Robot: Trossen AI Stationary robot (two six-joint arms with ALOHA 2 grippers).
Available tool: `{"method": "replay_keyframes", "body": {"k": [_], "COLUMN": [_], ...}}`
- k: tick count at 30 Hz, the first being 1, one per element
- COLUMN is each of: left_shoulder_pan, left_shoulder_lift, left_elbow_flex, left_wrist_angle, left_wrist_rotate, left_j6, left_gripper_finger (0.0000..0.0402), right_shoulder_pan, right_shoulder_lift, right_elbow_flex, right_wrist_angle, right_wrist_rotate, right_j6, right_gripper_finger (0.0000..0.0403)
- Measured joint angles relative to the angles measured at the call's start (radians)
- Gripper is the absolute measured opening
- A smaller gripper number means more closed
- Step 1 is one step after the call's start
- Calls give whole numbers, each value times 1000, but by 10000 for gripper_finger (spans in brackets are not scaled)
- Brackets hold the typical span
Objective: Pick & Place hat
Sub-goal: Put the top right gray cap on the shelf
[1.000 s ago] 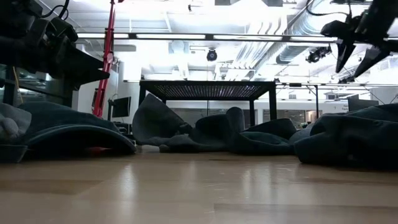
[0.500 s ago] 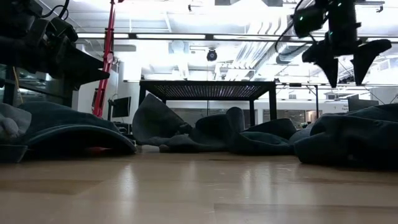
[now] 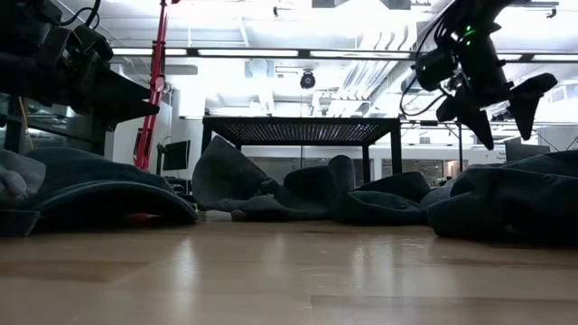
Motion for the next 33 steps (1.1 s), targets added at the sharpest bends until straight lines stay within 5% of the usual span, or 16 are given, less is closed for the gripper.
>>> {"method": "replay_keyframes", "body": {"k": [33], "left_shoulder_pan": [0], "left_shoulder_lift": [0], "left_elbow_flex": [0], "left_wrist_angle": [0], "left_wrist_rotate": [0], "left_j6": [0], "left_gripper_finger": [221], "right_shoulder_pan": [-174], "right_shoulder_lift": [281], "right_elbow_flex": [-2], "right_wrist_angle": [113], "right_wrist_rotate": [-140], "right_j6": [-186], "right_gripper_finger": [304]}}
